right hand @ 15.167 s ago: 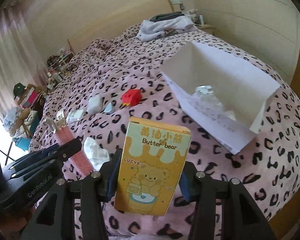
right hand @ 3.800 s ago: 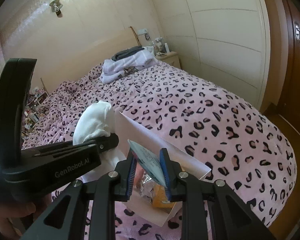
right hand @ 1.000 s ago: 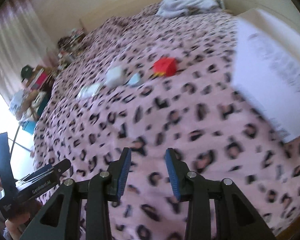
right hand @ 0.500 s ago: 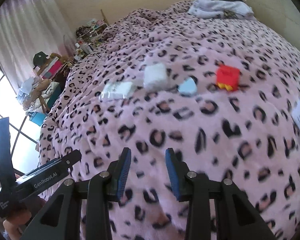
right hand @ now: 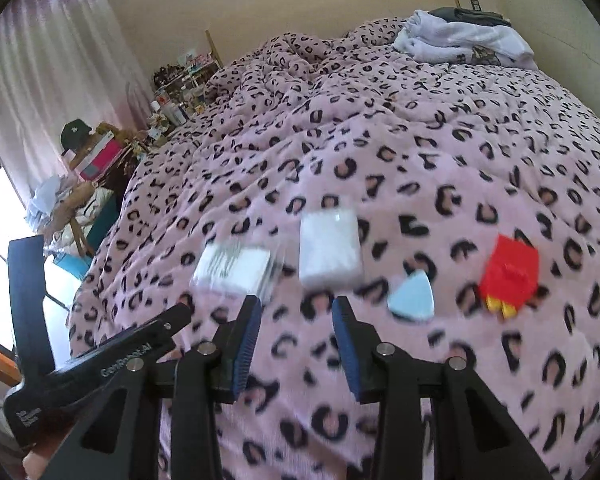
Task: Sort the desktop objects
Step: 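Grasp the white packet with the left tool while the right tool grasps the clear box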
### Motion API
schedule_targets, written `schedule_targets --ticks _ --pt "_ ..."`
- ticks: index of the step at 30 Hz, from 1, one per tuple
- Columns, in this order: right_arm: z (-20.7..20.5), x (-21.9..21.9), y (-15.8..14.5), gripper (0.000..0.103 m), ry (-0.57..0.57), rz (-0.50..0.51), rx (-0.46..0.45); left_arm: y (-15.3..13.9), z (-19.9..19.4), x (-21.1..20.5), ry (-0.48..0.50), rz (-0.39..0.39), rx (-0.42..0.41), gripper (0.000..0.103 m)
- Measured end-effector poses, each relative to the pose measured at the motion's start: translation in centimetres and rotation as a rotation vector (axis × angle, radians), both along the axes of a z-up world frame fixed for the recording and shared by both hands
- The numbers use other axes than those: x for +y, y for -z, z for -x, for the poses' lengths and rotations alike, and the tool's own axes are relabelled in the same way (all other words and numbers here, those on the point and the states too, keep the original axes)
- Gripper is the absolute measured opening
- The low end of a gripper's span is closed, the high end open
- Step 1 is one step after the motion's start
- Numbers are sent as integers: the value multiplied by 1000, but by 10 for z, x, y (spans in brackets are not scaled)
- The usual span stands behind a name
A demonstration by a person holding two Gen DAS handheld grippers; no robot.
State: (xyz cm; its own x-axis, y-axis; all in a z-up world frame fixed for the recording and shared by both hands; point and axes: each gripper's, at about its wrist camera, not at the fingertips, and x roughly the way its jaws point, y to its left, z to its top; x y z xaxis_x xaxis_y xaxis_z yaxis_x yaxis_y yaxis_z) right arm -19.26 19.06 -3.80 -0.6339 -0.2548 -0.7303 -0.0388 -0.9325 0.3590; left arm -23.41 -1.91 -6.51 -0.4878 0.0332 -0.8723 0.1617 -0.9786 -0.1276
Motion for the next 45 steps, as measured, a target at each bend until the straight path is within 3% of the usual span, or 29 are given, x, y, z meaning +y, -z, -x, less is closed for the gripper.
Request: schedule_targets --ticks 8,14,18,24,32,35,37,40,45 --pt "71 3 20 44 -18 7 -102 21 63 10 63 70 -44 84" --pt "104 3 41 44 -18 -25 -164 49 85 24 124 113 -76 84" --pt "116 2 58 46 -13 -46 -200 65 92 31 150 131 -89 84" --pt "122 -5 68 66 -10 -99 -202 73 96 29 151 104 -83 90" --pt "131 -7 92 68 -13 -79 -241 87 100 24 140 62 -79 98" --pt "133 -7 105 68 -13 -53 -270 94 100 27 143 88 -69 100" --pt "131 -6 107 68 -18 -47 -241 95 98 27 143 92 -54 100" --pt "127 -6 107 67 -24 -47 -207 94 95 31 160 110 -26 93" --pt "121 -4 105 67 -32 -37 -165 82 89 46 217 108 13 43"
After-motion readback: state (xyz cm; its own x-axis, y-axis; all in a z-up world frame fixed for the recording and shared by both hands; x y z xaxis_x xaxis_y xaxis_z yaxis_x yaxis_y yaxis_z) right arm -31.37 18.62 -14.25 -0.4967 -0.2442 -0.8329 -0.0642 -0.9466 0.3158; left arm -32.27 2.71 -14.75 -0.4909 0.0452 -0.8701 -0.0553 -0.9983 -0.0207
